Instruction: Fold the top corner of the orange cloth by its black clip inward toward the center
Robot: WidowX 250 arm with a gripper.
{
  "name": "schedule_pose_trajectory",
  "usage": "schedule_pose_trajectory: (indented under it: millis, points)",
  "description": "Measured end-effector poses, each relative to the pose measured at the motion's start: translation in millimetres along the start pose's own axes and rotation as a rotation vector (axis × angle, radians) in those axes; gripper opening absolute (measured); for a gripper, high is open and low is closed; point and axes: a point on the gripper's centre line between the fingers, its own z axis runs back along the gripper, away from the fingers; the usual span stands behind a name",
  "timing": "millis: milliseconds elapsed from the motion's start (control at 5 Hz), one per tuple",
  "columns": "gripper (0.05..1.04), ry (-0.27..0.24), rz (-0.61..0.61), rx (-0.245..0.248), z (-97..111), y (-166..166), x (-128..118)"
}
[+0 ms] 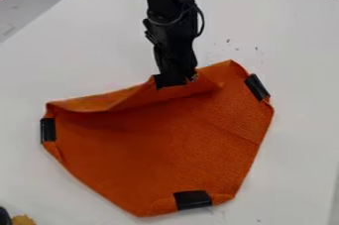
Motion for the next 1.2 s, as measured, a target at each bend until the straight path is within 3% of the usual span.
schedule_pose_trajectory:
  millis: [200, 400, 800, 1000, 1200]
  points:
    - [0.129, 0.046, 0.051, -0.011, -2, -12, -8]
    - [0.323, 0.059, 0.105, -0.024, 13, -25, -8]
    - [0.915, 0.089, 0.209, -0.047, 35, -56, -16]
    - [1.008, 0.083, 0.186, -0.044, 36, -56, -15]
    - [1.002, 0.066, 0.186, -0.038, 34, -51, -14]
